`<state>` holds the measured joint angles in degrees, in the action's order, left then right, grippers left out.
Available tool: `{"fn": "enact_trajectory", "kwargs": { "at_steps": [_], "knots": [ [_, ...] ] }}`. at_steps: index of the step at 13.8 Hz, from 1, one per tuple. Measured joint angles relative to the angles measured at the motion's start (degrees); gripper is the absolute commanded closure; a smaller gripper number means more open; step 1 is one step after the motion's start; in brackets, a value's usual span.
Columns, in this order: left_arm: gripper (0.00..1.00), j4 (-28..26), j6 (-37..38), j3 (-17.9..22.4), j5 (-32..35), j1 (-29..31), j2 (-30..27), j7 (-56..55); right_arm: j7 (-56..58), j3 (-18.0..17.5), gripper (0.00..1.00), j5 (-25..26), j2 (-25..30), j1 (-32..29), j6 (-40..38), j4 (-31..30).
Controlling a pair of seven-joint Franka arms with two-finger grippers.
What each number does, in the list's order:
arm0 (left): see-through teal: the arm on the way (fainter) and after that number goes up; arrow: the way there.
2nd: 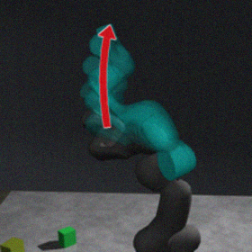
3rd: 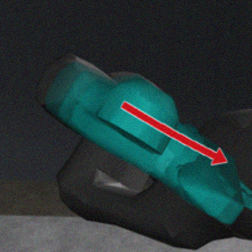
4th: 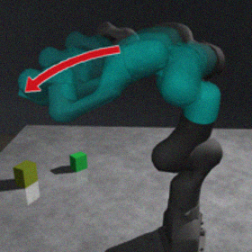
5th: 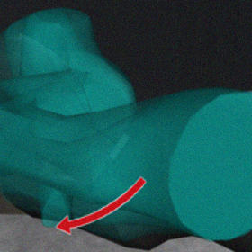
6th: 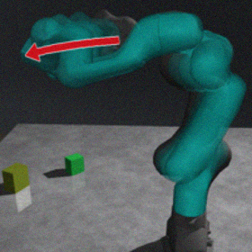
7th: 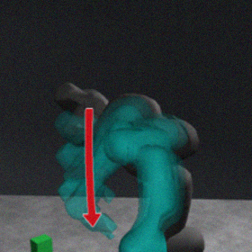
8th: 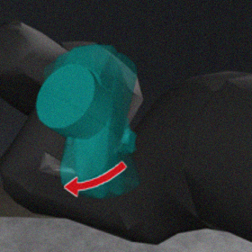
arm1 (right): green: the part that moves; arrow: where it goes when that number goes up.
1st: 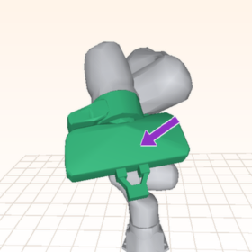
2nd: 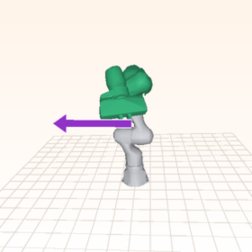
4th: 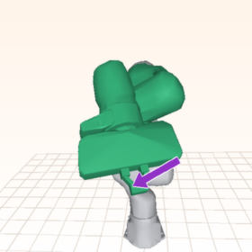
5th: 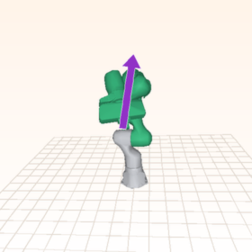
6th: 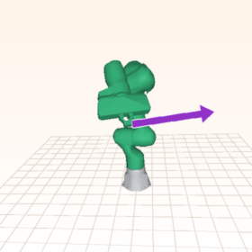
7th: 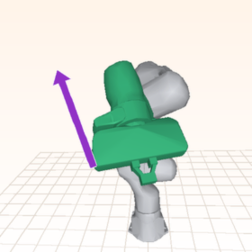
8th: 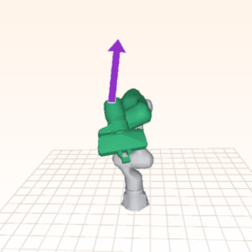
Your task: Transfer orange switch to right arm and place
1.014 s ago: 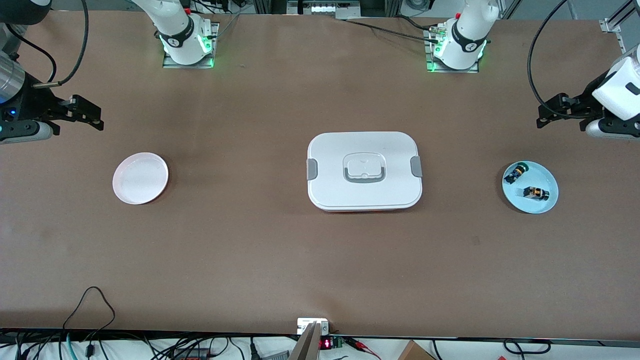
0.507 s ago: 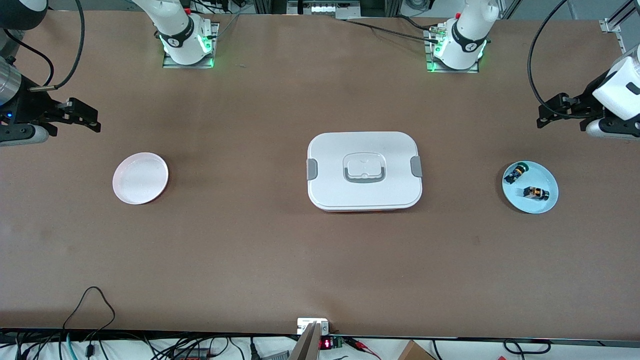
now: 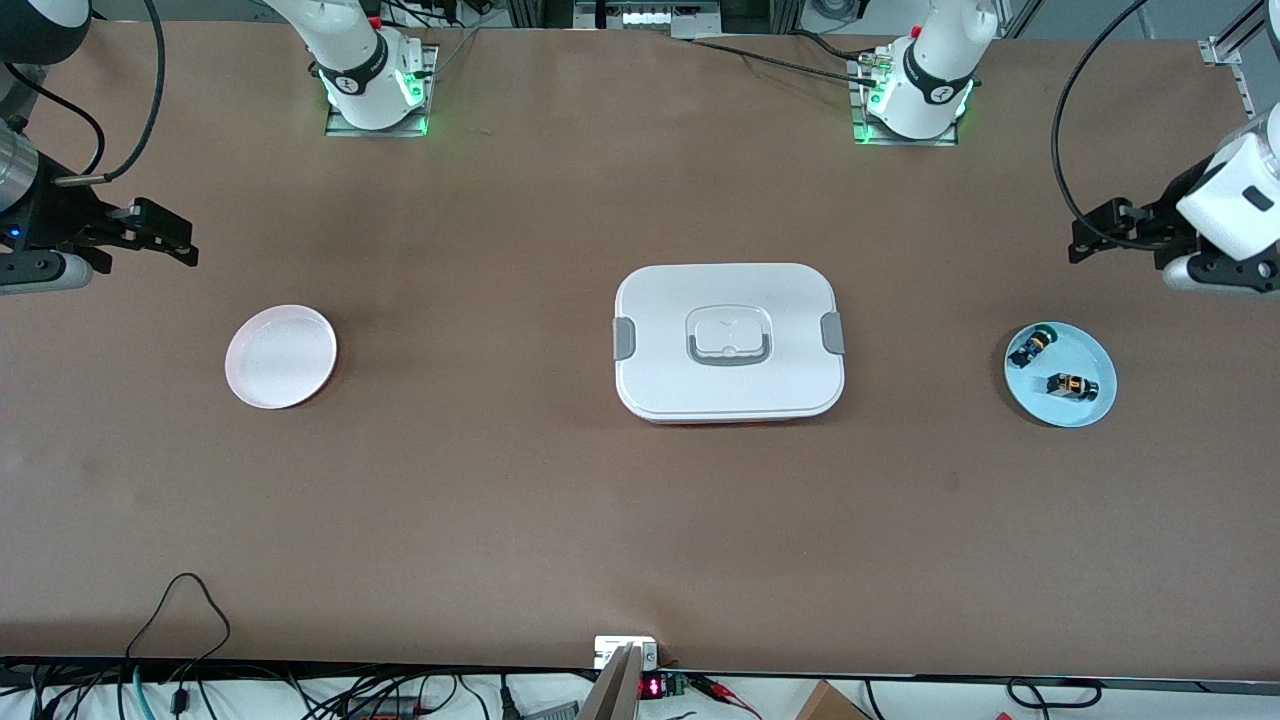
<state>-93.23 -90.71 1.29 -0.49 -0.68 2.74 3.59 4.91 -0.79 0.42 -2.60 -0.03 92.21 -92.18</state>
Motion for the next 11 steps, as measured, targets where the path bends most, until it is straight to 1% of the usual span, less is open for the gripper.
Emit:
{"fn": "enact_trajectory", "kwargs": {
  "at_steps": [3,6,8,11],
  "knots": [
    [0.0,1.94,0.16,0.65,0.1,3.17,3.99,0.01,0.0,0.0,0.0,0.0,0.0,-0.06,0.0,0.01],
    [0.0,2.28,-0.01,0.93,0.19,7.82,7.56,0.32,0.0,0.0,0.0,0.0,-0.02,-0.13,0.0,0.01],
    [0.01,2.26,-0.5,0.95,0.23,9.64,10.18,1.91,0.0,0.0,0.0,0.0,-0.02,-0.14,0.0,0.01],
    [0.05,1.68,-4.76,0.95,0.67,11.03,15.06,6.61,0.0,0.0,0.0,0.0,-0.04,-0.17,0.0,0.01]
  ]
}}
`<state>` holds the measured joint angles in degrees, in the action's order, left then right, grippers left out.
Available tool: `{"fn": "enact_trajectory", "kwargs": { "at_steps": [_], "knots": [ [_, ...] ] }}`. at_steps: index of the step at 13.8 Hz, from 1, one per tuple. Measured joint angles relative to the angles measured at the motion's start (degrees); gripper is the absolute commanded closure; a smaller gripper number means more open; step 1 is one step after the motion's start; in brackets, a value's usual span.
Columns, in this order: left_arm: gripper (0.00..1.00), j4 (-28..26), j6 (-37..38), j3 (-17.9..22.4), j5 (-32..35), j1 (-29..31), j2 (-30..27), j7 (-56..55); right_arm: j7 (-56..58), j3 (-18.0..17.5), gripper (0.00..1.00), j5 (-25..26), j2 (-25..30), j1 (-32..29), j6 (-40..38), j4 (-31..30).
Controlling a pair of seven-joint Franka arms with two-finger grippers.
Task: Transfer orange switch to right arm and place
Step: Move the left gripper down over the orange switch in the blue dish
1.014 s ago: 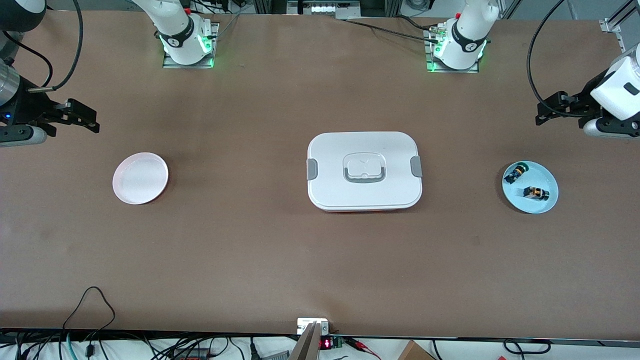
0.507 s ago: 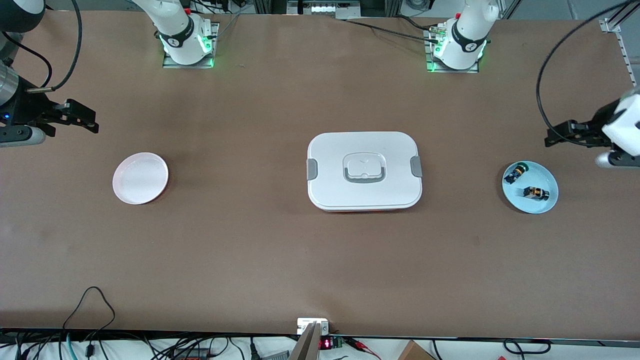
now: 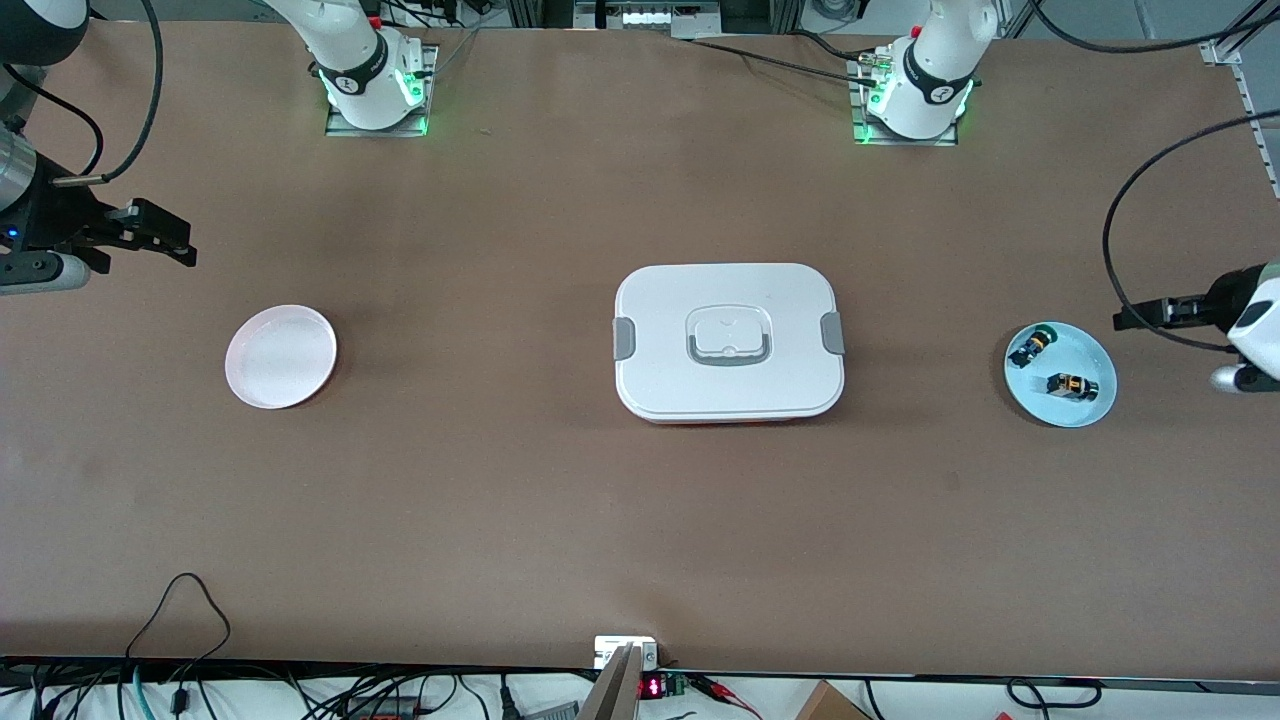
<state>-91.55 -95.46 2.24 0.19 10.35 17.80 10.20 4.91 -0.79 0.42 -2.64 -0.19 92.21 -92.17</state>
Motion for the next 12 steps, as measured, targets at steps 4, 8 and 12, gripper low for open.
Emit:
{"fn": "enact_trajectory", "kwargs": {
  "at_steps": [4,8,12],
  "knots": [
    [0.03,-4.92,-9.96,0.01,2.19,1.4,3.55,5.51,0.0,0.0,0.0,0.0,-0.05,-0.15,-0.01,0.0],
    [0.0,-13.65,-23.73,0.01,2.29,2.3,3.57,11.22,0.0,0.0,0.0,0.0,-0.27,-0.21,-0.02,0.0],
    [0.0,-24.51,-42.01,0.05,2.3,4.97,3.57,16.4,0.0,0.0,0.0,-0.01,-0.47,-0.22,-0.02,0.01]
  ]
}}
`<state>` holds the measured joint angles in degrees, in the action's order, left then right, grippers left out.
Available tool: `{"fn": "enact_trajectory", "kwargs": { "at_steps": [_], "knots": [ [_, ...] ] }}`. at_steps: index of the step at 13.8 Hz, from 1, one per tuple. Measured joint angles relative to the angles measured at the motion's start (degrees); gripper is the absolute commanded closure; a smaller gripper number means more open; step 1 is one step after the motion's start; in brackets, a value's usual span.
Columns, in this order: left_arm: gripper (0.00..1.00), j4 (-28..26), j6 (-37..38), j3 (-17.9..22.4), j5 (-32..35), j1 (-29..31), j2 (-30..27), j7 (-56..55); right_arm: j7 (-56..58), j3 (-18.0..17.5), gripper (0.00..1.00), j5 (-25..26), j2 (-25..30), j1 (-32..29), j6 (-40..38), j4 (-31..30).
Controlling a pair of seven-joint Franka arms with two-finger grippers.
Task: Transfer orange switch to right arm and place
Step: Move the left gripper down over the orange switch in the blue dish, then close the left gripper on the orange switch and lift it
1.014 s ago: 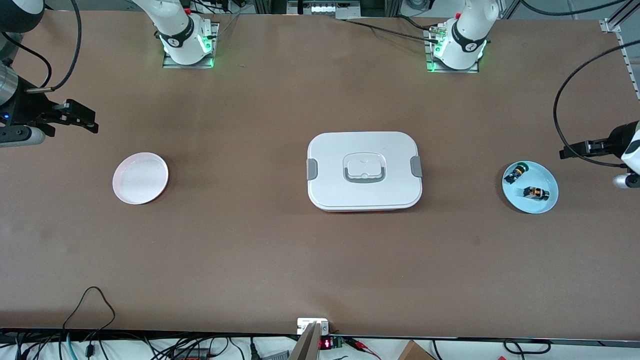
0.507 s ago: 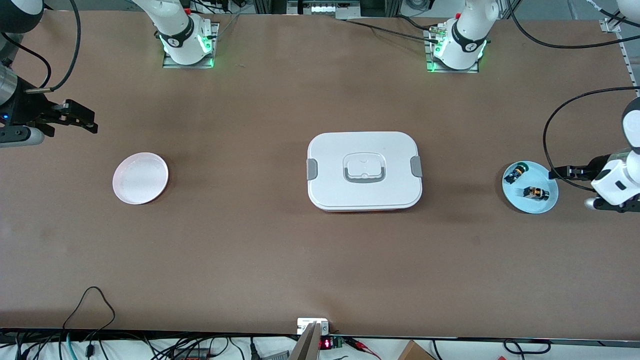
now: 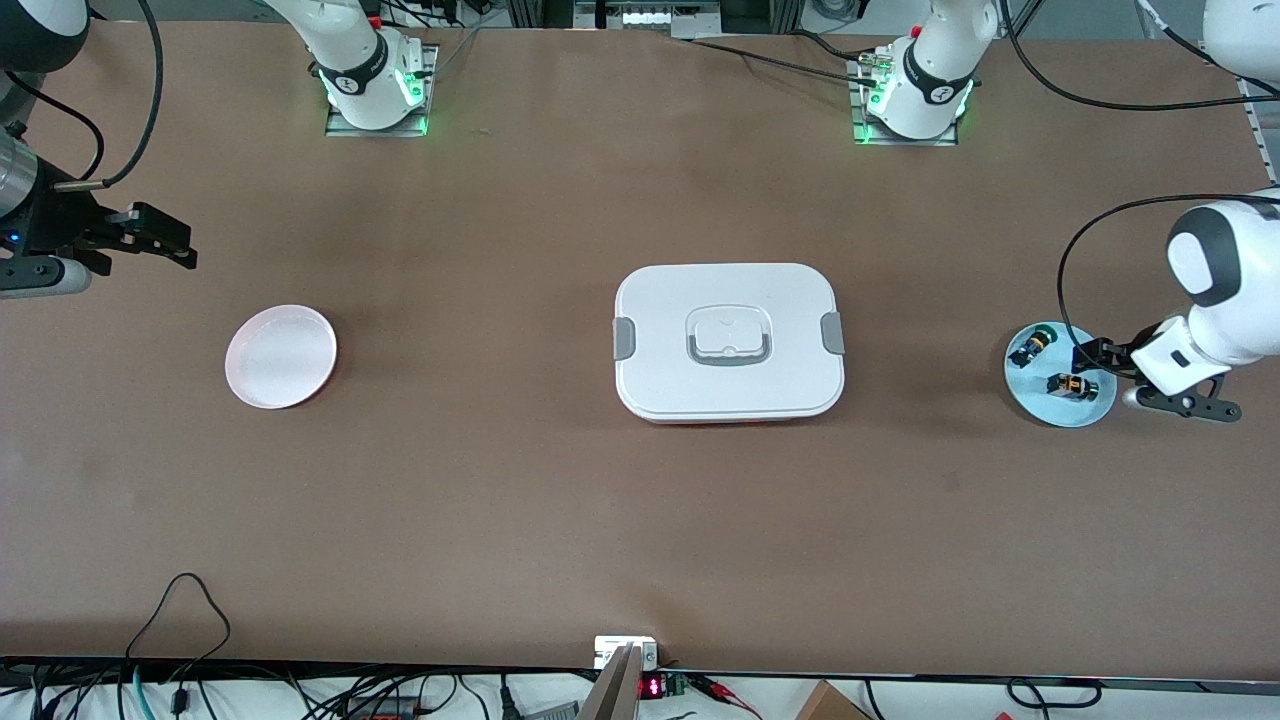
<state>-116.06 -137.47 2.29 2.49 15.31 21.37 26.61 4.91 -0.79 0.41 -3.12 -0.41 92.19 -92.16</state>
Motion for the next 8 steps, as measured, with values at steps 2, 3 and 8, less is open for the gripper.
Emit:
{"fn": "enact_trajectory", "kwargs": {
  "at_steps": [2,3,8],
  "knots": [
    [0.0,-3.97,-6.57,0.0,0.0,0.65,0.07,0.7,0.0,0.0,0.0,0.0,-0.02,0.0,0.0,0.0],
    [0.0,-4.98,-8.46,-0.01,0.0,0.68,0.25,0.74,0.0,0.0,0.0,0.0,-0.02,0.0,0.0,0.01],
    [0.0,-5.8,-17.22,-0.14,0.0,1.13,3.89,1.99,0.0,0.0,0.0,0.0,-0.02,-0.01,0.0,0.01]
  ]
}}
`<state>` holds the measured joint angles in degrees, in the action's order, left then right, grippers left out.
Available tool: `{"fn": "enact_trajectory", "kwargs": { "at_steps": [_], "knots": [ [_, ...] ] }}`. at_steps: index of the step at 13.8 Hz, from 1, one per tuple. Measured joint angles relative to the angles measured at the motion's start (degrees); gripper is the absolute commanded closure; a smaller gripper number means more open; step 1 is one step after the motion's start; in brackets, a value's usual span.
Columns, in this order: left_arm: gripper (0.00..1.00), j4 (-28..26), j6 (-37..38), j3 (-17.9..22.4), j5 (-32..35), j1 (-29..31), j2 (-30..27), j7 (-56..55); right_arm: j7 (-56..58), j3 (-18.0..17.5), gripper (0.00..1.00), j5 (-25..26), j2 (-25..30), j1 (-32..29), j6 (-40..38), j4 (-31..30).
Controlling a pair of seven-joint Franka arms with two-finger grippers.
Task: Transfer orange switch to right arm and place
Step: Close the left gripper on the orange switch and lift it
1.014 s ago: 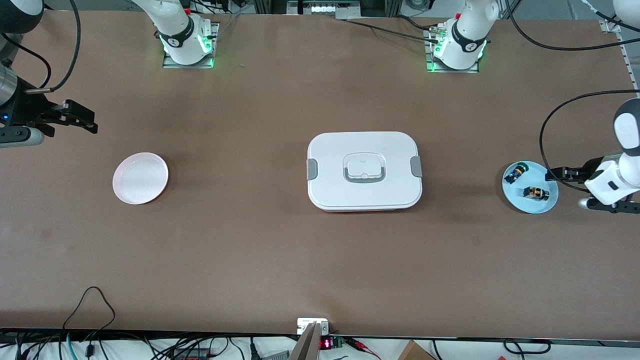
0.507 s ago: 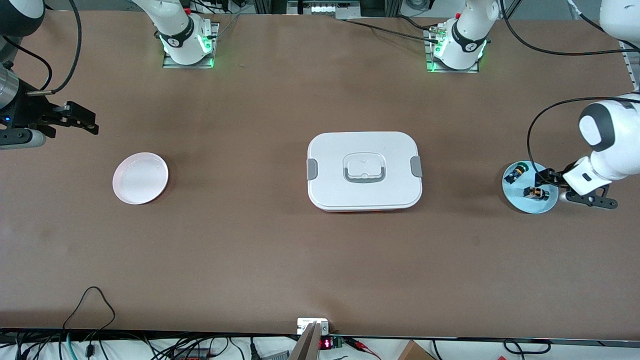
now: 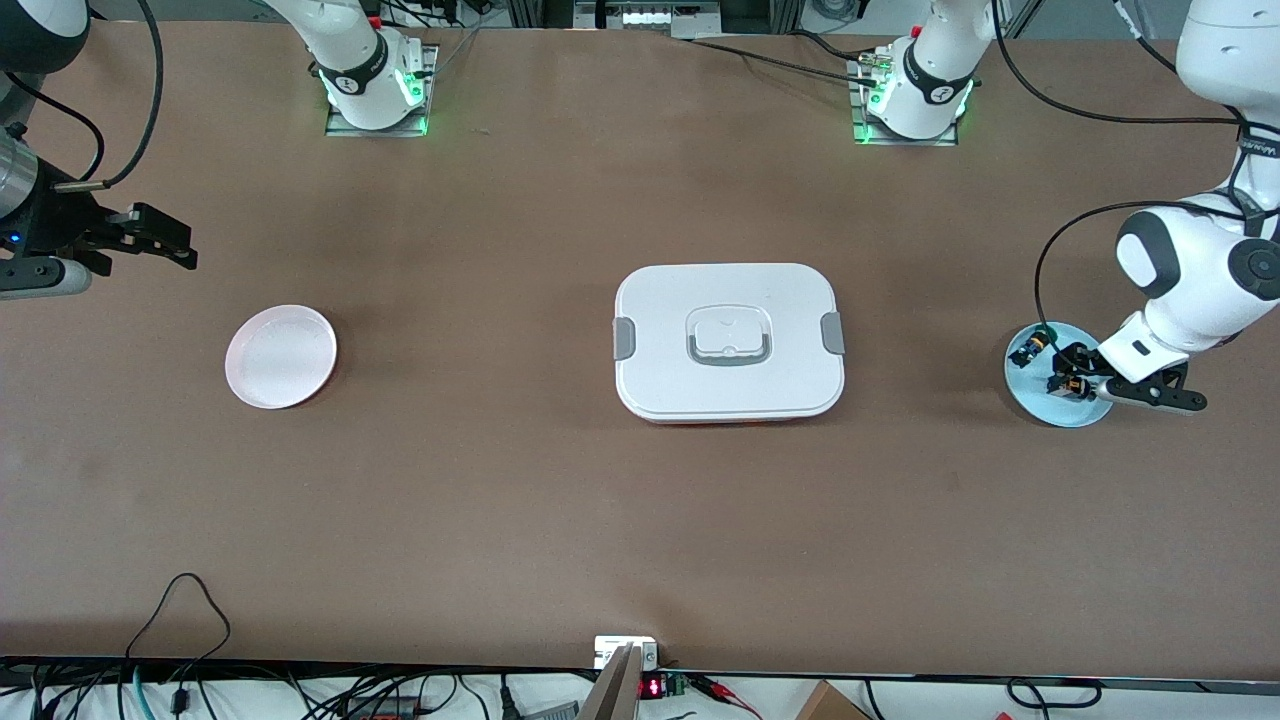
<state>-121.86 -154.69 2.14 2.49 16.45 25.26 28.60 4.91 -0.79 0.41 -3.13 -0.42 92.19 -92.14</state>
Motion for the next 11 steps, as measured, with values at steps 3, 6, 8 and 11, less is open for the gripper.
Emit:
{"fn": "enact_trajectory", "kwargs": {
  "at_steps": [3,6,8,11],
  "knots": [
    [0.0,0.0,-1.95,-0.07,0.0,0.95,1.87,0.74,0.0,0.0,0.0,0.0,0.0,0.0,0.0,0.0],
    [0.0,0.0,-1.97,-0.2,0.0,1.01,1.97,0.81,0.0,0.0,0.0,0.0,0.0,-0.01,0.0,0.0],
    [0.0,-0.02,-1.97,-0.23,0.0,1.01,2.03,0.81,0.0,0.0,0.0,0.0,0.0,-0.01,0.0,0.0],
    [0.0,-0.21,-1.94,-0.51,0.0,1.02,2.16,0.81,0.0,0.0,0.0,0.0,0.0,-0.01,0.0,0.01]
  ]
}}
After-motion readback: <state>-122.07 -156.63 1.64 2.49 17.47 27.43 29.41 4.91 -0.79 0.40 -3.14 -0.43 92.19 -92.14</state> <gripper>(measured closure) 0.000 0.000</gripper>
